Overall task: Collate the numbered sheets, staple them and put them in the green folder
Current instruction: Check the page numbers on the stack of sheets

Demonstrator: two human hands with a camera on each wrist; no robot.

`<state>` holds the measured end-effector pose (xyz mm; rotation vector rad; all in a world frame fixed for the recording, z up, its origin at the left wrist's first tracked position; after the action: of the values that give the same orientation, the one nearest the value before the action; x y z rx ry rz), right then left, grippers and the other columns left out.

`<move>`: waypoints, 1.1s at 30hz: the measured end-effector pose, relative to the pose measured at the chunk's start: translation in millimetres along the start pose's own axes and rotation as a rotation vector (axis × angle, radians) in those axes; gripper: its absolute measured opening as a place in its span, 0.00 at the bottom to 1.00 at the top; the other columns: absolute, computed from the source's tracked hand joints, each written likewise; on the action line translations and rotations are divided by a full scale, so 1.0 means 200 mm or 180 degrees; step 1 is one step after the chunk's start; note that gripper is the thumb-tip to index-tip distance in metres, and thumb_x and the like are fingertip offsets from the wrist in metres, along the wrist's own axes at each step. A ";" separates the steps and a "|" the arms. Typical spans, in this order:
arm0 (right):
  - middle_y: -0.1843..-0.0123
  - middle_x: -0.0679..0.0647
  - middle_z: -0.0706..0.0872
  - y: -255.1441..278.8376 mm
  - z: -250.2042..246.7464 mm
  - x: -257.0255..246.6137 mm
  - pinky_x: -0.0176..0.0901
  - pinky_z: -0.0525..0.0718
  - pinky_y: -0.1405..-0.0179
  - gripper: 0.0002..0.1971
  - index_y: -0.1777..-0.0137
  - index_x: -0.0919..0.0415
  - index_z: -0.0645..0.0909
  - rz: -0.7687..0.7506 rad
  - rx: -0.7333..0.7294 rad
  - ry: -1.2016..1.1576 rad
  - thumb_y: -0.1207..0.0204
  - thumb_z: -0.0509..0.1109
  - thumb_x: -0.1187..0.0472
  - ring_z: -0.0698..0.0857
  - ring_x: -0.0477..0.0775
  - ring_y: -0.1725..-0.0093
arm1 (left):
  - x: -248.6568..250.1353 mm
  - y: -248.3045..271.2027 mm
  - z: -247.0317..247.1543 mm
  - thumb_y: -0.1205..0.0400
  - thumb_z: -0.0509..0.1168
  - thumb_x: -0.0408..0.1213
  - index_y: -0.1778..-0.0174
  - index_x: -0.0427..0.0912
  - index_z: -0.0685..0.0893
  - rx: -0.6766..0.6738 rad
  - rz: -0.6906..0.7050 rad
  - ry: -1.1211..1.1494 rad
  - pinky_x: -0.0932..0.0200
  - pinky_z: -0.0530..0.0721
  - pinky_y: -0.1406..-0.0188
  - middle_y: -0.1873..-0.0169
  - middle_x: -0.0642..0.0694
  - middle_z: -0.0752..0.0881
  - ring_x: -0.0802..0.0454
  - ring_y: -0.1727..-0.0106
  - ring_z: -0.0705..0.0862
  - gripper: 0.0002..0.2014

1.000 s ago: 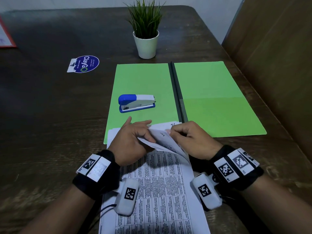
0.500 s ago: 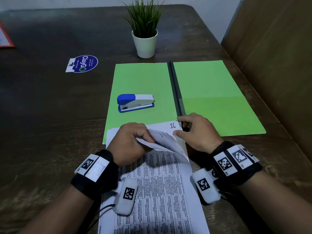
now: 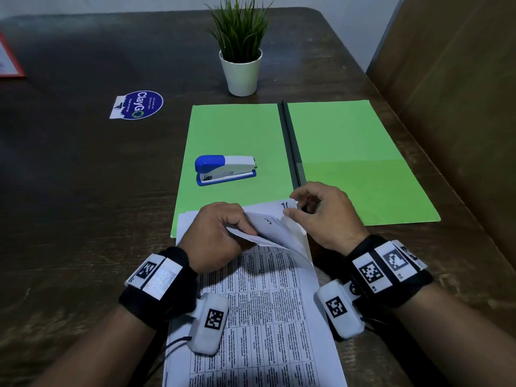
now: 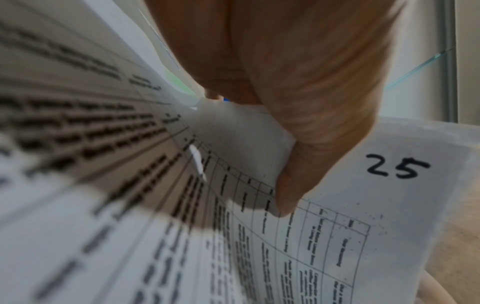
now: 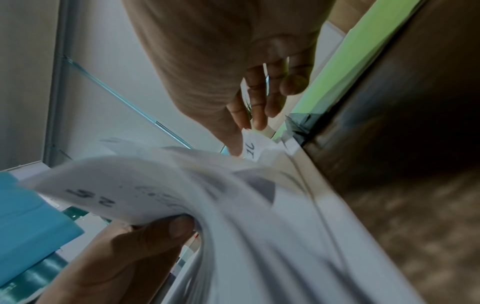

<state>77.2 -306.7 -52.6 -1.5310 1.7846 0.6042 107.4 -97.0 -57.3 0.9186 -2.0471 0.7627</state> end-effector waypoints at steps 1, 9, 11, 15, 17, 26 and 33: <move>0.65 0.43 0.84 0.00 0.00 0.00 0.48 0.85 0.57 0.10 0.54 0.48 0.86 -0.0021 -0.0021 0.0004 0.32 0.83 0.55 0.82 0.48 0.64 | 0.00 0.00 0.00 0.36 0.78 0.33 0.63 0.53 0.91 0.0001 0.0001 0.0012 0.62 0.80 0.60 0.67 0.58 0.89 0.57 0.64 0.86 0.10; 0.59 0.45 0.85 -0.01 0.02 0.00 0.45 0.83 0.54 0.18 0.41 0.50 0.83 0.0002 -0.0295 0.0369 0.30 0.80 0.53 0.83 0.51 0.59 | -0.01 0.00 0.00 0.35 0.78 0.34 0.65 0.53 0.91 -0.0022 -0.0034 0.0053 0.60 0.81 0.61 0.68 0.57 0.88 0.56 0.64 0.86 0.08; 0.56 0.46 0.84 -0.03 0.05 -0.01 0.45 0.83 0.51 0.22 0.36 0.50 0.79 0.0050 -0.0551 0.0503 0.29 0.78 0.51 0.83 0.51 0.56 | -0.01 0.00 0.00 0.35 0.78 0.34 0.66 0.52 0.91 -0.0031 -0.0053 0.0081 0.59 0.82 0.61 0.67 0.57 0.89 0.55 0.64 0.86 0.07; 0.37 0.46 0.85 -0.03 0.07 -0.03 0.48 0.81 0.37 0.24 0.30 0.48 0.80 -0.0004 -0.0919 0.0837 0.26 0.75 0.48 0.82 0.50 0.40 | 0.00 0.00 0.00 0.36 0.77 0.32 0.67 0.50 0.91 -0.0043 -0.0048 0.0088 0.59 0.83 0.61 0.67 0.55 0.89 0.55 0.63 0.87 0.08; 0.33 0.46 0.84 -0.02 0.06 -0.03 0.50 0.80 0.34 0.23 0.30 0.47 0.80 -0.0044 -0.0938 0.0875 0.25 0.74 0.48 0.80 0.51 0.35 | -0.01 0.00 0.00 0.36 0.77 0.30 0.70 0.48 0.92 -0.0059 -0.0040 0.0086 0.54 0.84 0.61 0.68 0.53 0.89 0.54 0.63 0.87 0.07; 0.38 0.48 0.85 -0.02 0.05 -0.05 0.51 0.81 0.38 0.19 0.34 0.44 0.83 -0.0220 -0.0828 0.0783 0.25 0.74 0.48 0.81 0.52 0.38 | 0.01 0.00 0.00 0.35 0.78 0.33 0.67 0.49 0.92 -0.0043 -0.0077 0.0141 0.53 0.84 0.61 0.67 0.54 0.89 0.54 0.63 0.87 0.06; 0.61 0.44 0.81 -0.02 0.02 -0.08 0.46 0.76 0.55 0.10 0.64 0.56 0.86 -0.0619 -0.0267 0.0602 0.25 0.77 0.53 0.76 0.49 0.55 | 0.01 0.00 0.00 0.34 0.79 0.37 0.63 0.55 0.91 -0.0064 -0.0018 0.0075 0.56 0.84 0.58 0.65 0.57 0.90 0.55 0.61 0.87 0.08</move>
<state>82.7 -294.1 -42.2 -1.8466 1.7376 0.4564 105.8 -97.3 -55.2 0.8997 -2.0273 0.7455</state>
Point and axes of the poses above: each hand's wrist, its own y-axis away from the middle knuckle, its own z-axis out of the palm, x = y × z, the point moved 5 cm from there along -y, towards the middle knuckle
